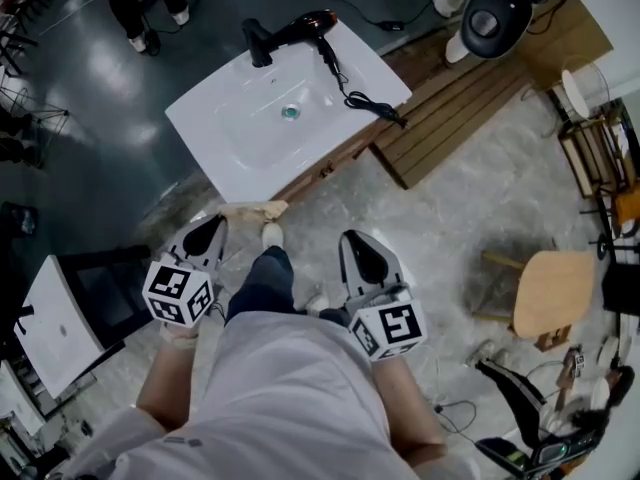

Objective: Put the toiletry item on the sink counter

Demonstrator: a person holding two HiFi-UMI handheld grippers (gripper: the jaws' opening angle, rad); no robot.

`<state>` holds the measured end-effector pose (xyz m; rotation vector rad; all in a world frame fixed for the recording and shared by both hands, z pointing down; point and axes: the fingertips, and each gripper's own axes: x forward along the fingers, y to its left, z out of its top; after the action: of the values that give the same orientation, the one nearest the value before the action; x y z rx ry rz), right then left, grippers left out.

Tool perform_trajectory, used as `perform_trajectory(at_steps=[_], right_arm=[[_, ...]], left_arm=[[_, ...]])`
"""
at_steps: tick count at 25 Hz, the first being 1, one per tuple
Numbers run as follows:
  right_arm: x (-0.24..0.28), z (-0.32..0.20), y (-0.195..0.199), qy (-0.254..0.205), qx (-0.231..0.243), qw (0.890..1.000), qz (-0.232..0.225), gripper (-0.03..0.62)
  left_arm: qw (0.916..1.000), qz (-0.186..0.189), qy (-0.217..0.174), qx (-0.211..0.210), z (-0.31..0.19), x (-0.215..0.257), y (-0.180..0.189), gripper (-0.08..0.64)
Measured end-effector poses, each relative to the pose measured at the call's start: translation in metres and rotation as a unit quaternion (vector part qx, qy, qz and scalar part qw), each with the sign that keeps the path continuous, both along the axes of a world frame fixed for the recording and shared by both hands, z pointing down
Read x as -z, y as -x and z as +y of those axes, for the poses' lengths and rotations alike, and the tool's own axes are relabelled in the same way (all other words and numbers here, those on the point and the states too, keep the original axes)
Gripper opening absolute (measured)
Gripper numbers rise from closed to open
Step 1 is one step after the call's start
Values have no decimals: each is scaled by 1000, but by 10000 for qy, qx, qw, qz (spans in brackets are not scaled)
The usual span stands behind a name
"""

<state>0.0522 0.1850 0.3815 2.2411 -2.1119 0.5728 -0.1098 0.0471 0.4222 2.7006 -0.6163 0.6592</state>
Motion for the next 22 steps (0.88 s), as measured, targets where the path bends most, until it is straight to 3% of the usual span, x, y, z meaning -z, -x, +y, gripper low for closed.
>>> perform_trajectory(at_steps=[14, 22], right_arm=[[-1, -132, -16, 182, -237, 9994, -183, 28], [-13, -171, -29, 307, -131, 9989, -329, 28]], left_arm=[[9964, -524, 598, -294, -112, -32, -18, 23], [9919, -893, 859, -276, -128, -60, -25, 23]])
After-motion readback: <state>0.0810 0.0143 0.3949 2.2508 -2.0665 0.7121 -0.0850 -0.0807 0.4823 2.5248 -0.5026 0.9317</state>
